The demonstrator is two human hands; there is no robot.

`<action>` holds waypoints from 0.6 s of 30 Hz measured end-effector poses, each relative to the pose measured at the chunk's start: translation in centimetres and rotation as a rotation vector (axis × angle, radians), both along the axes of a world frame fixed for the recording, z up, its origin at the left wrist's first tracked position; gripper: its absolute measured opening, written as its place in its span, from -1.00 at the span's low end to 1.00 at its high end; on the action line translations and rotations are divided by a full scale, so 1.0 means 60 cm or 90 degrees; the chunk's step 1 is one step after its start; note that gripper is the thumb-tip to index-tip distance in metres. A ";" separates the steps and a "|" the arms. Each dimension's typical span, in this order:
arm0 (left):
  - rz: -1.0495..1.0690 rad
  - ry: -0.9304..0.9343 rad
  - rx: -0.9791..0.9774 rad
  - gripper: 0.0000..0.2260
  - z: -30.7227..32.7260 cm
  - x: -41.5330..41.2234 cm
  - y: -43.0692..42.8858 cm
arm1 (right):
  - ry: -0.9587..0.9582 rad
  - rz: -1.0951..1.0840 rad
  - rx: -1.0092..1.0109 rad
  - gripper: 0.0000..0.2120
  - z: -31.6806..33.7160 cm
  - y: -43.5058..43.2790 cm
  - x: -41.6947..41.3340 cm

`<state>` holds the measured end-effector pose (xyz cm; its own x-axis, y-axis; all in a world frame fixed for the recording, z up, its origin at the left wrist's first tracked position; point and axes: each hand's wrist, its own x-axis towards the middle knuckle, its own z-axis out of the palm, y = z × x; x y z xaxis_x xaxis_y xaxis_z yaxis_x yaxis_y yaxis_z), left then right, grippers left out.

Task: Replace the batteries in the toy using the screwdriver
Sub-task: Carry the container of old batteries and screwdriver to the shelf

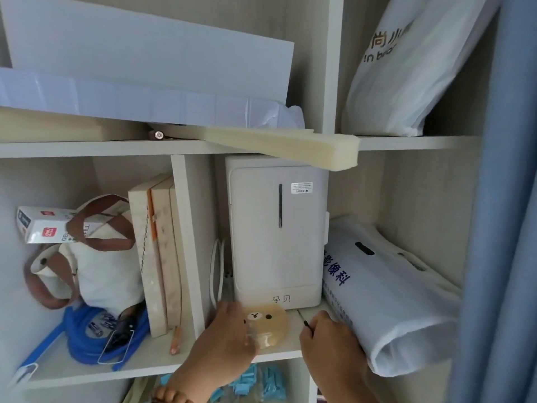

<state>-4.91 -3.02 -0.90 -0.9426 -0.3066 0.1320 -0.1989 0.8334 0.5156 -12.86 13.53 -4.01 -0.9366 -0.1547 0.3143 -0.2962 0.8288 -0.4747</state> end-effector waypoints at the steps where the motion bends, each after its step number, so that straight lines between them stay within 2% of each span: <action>1: -0.001 0.005 -0.006 -0.74 0.000 -0.001 -0.001 | -0.002 -0.002 -0.002 -0.77 -0.001 -0.002 0.001; 10: 0.014 0.032 -0.022 -0.80 -0.007 -0.005 0.000 | -0.009 -0.018 -0.004 -0.76 0.001 -0.006 0.004; 18: 0.021 0.020 -0.022 -0.76 -0.002 -0.010 0.004 | -0.059 -0.022 0.002 -0.76 0.009 -0.011 0.000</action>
